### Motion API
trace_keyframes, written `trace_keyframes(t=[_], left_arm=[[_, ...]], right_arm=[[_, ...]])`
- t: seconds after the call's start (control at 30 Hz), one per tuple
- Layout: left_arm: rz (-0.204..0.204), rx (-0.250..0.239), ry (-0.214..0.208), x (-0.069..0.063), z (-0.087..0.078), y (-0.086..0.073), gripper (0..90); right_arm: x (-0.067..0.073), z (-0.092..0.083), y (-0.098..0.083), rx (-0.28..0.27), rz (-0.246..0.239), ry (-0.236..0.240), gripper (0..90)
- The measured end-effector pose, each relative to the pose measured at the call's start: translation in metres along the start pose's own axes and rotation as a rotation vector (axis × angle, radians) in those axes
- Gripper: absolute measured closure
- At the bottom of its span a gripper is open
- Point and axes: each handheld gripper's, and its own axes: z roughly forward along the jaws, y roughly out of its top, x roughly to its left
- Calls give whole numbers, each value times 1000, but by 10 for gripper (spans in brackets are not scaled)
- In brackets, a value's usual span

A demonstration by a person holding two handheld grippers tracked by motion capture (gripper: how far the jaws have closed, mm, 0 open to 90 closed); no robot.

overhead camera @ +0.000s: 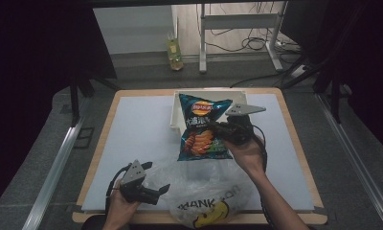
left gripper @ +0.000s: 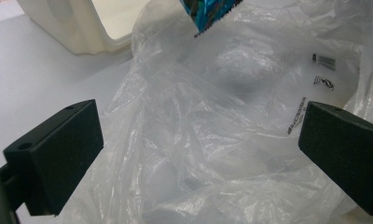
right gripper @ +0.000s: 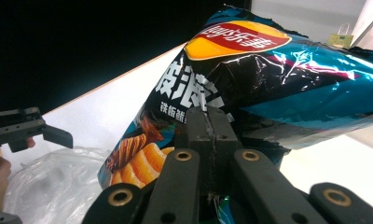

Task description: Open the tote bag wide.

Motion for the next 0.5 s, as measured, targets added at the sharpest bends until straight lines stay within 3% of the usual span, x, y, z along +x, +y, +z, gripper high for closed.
trace_keyframes(t=[0.5], left_arm=[[15,17,15,-1,2,-1,0]], right_arm=[[-21,9,9,-22,-23,-13,898]])
